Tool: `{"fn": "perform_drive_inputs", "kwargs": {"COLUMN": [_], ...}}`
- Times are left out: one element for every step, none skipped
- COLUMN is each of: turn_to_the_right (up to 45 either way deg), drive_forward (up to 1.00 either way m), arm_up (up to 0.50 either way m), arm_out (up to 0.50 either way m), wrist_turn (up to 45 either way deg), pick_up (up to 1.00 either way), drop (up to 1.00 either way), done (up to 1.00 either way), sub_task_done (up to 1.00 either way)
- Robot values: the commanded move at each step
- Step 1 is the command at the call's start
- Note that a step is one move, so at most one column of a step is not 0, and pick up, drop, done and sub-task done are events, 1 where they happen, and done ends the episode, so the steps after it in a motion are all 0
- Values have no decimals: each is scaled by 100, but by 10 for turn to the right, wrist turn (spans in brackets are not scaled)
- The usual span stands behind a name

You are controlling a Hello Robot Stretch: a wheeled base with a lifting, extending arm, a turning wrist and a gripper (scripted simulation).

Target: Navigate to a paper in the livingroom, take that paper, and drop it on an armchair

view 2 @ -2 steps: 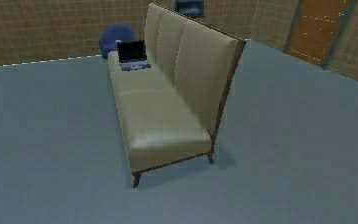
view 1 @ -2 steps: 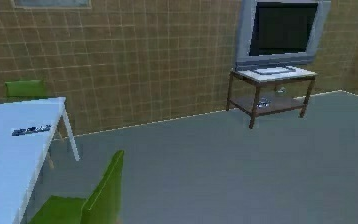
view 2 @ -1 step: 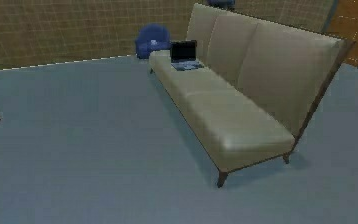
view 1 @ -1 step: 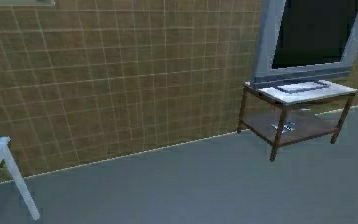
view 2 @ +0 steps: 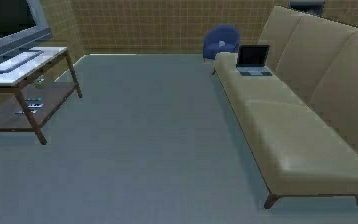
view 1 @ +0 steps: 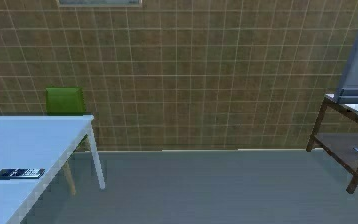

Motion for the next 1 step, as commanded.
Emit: {"fn": "perform_drive_inputs", "kwargs": {"turn_to_the_right": [0], "drive_forward": [50], "arm_up": [0], "arm_out": [0], "wrist_turn": [0], "pick_up": [0], "drop": [0], "done": [0], "sub_task_done": [0]}}
